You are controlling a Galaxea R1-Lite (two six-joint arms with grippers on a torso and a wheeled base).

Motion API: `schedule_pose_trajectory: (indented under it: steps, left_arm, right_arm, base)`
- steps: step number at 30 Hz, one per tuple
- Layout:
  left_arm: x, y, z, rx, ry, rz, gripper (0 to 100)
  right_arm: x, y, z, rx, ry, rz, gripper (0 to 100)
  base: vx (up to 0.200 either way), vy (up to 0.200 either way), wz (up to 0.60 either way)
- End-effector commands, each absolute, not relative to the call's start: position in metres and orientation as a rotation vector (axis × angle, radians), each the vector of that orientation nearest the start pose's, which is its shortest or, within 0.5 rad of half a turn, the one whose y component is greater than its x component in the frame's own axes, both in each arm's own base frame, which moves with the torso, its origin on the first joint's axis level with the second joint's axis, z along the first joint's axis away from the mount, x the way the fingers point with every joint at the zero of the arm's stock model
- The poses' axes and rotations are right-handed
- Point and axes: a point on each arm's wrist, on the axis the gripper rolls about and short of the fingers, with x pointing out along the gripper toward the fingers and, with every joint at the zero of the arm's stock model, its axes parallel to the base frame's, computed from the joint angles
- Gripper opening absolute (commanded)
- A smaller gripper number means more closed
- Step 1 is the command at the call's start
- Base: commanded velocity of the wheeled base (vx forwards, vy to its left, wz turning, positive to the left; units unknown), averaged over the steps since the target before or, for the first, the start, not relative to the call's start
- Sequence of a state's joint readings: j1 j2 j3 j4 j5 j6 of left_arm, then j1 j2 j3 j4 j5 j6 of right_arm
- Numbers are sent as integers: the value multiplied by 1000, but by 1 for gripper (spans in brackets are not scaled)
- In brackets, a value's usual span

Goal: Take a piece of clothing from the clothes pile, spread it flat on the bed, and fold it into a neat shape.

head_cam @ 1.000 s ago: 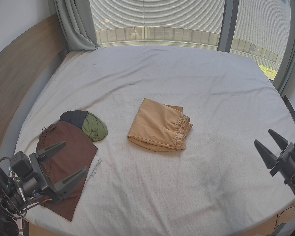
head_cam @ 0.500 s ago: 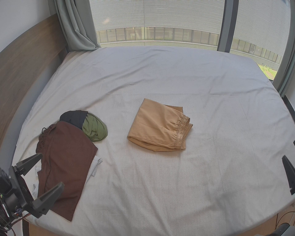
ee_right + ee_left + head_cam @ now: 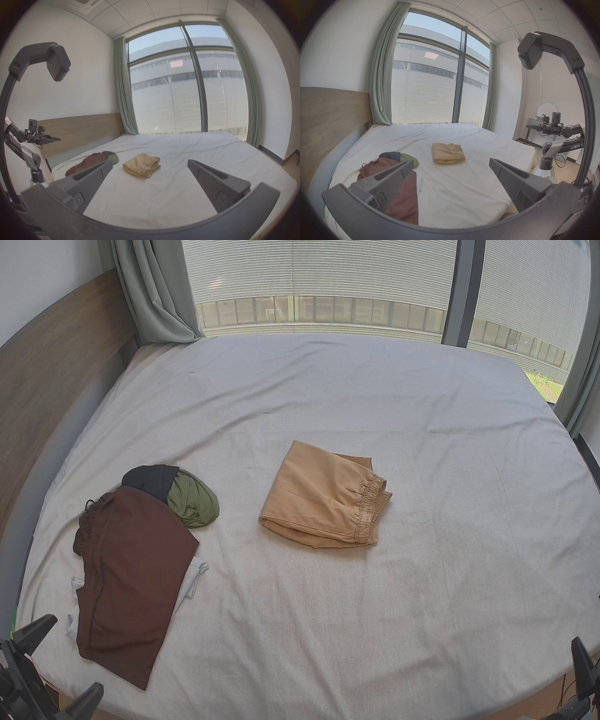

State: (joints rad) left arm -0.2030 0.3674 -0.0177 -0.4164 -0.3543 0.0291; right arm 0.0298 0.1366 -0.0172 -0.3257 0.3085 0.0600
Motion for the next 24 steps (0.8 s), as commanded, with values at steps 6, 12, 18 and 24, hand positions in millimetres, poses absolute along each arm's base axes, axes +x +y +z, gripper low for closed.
schedule_pose_trajectory:
  steps: [6, 12, 18, 24]
  left_arm:
    - [-18, -5, 97, 37, -113, -489, 100]
    - [-17, -6, 88, 37, -26, -411, 100]
    - [-24, -7, 83, 35, -72, -290, 100]
    - [-24, -6, 83, 30, -76, -271, 100]
  right_arm:
    - [-23, 3, 81, -41, -59, 149, 100]
    - [-23, 0, 75, -20, 4, 12, 100]
    - [-23, 0, 75, -3, 3, 11, 100]
    - [-23, 0, 75, -6, 5, 17, 100]
  base:
    - [0, 0, 0]
    - [0, 0, 0]
    - [0, 0, 0]
    - [0, 0, 0]
